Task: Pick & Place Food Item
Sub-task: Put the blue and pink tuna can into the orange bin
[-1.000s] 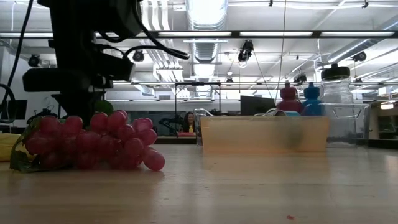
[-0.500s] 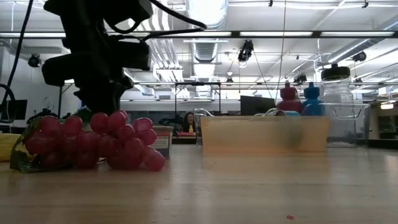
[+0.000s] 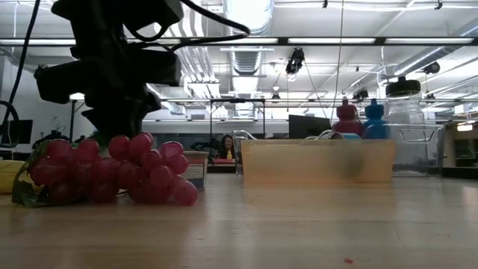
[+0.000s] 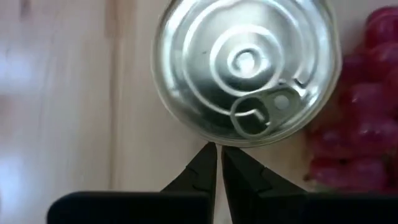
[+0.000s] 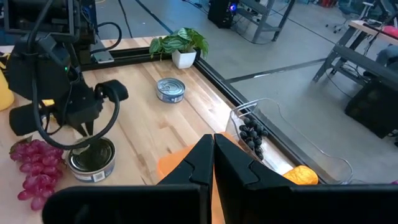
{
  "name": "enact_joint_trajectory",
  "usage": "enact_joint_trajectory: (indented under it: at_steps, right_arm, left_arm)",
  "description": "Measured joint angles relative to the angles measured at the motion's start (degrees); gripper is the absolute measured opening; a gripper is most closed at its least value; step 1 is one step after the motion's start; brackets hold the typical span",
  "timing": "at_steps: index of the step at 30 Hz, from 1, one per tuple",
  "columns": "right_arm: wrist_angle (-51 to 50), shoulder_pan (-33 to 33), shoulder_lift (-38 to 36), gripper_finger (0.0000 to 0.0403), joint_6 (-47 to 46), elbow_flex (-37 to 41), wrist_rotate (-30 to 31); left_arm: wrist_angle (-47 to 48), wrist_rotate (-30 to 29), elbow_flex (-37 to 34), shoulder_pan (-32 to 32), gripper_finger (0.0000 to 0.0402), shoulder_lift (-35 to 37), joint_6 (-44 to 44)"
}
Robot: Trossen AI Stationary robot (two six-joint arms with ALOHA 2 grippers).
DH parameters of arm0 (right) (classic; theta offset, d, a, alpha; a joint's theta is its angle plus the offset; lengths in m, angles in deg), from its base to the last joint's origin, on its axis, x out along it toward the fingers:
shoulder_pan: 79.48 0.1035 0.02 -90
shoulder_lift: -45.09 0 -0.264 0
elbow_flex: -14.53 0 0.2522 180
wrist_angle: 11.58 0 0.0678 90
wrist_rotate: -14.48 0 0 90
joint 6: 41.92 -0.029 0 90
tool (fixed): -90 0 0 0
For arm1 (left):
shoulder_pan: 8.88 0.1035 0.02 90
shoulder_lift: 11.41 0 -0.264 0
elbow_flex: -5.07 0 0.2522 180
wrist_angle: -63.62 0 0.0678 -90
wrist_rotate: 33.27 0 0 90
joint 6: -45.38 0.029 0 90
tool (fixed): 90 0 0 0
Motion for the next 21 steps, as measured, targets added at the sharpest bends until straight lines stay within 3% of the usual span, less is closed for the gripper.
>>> enact_joint_trajectory:
  at_steps: [7, 21]
  right_arm:
    - [0.45, 0.0, 0.03, 0.0008, -0.1, 0.0, 0.0]
    - [0.31, 0.0, 0.04, 0.0008, -0.15, 0.02, -0.02]
  left_arm:
    - [-10.38, 3.3, 0.03, -0.19, 0.0029, -3.32, 3.31]
    - [-16.63, 3.12, 7.69, -0.21, 0.0029, -11.35, 11.17]
